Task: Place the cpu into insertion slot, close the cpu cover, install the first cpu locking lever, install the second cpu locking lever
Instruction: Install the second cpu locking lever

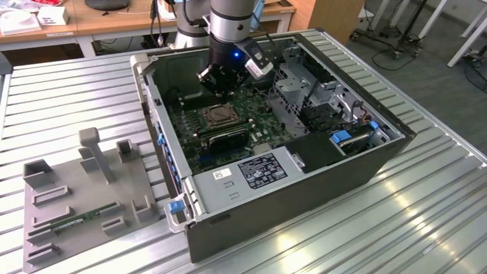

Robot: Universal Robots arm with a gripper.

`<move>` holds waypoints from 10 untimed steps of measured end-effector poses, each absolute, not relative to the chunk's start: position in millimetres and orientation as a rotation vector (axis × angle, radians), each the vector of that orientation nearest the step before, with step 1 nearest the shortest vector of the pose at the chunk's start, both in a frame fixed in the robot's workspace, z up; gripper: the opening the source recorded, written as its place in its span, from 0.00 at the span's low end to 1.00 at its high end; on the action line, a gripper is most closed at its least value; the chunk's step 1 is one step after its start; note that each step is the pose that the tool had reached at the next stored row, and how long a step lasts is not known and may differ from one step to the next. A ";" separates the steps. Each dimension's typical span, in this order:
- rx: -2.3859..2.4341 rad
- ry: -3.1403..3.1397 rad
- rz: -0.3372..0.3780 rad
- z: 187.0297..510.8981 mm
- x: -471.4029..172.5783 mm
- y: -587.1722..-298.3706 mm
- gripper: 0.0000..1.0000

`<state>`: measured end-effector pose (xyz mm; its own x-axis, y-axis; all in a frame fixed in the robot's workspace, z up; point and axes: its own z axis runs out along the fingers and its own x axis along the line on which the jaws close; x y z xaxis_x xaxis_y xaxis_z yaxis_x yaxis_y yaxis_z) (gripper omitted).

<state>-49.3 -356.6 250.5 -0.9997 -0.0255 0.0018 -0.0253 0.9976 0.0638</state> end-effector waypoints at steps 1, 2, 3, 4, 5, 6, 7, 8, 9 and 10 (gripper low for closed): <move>0.040 -3.137 -0.100 250.5 -49.3 -356.6 0.11; 0.040 -3.137 -0.100 250.5 -49.3 -356.6 0.11; 0.040 -3.137 -0.100 250.5 -49.3 -356.6 0.11; 0.040 -3.137 -0.100 250.5 -49.3 -356.6 0.11; 0.040 -3.137 -0.100 250.5 -49.3 -356.8 0.11; 0.040 -3.137 -0.100 250.5 -49.3 -357.0 0.11; 0.040 -3.137 -0.100 250.5 -49.2 -357.4 0.11; 0.040 -3.137 -0.100 250.5 -49.2 -357.9 0.11; 0.040 -3.137 -0.100 250.5 -49.2 -358.7 0.11; 0.040 -3.137 -0.100 250.5 -49.2 -359.6 0.11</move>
<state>-49.2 -359.6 250.5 -0.9997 -0.0255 0.0018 -0.0254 0.9976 0.0638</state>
